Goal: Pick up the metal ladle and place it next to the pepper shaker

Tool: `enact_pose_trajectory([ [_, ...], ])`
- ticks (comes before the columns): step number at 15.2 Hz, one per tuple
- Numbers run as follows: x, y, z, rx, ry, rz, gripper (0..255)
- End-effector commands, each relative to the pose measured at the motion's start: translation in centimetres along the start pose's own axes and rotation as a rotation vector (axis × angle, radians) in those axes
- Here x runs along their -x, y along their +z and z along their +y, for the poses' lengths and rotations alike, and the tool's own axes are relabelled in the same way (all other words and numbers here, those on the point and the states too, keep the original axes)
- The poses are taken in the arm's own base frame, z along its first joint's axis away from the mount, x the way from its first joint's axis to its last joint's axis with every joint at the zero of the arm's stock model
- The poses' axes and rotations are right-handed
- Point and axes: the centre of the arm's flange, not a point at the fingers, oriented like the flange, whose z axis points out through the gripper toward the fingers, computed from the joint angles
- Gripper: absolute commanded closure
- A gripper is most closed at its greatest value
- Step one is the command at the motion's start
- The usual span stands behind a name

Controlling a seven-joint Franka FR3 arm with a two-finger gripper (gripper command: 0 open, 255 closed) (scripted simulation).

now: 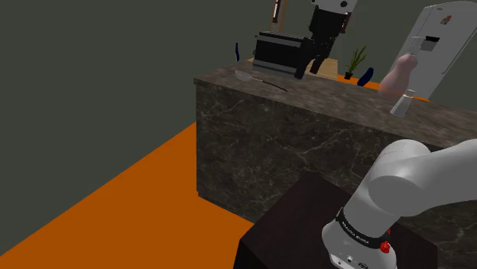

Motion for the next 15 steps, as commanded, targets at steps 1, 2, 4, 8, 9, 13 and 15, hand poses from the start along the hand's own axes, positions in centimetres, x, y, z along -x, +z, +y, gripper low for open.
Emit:
enact_pose_trajectory([
  [1,0.0,0.0,0.0,0.0,0.0,0.0,0],
  [2,-0.9,0.5,0.8,0.001,-0.012,-0.002,0],
  [4,-2.8,1.4,2.4,0.004,-0.035,-0.005,0],
  [8,-6.6,3.4,5.5,0.009,-0.082,-0.013,0],
  [9,-7.6,3.9,6.3,0.011,-0.094,-0.014,0],
  [13,-11.6,5.8,9.2,0.016,-0.141,-0.022,0],
  [15,-13.6,6.8,10.6,0.018,-0.164,-0.025,0],
])
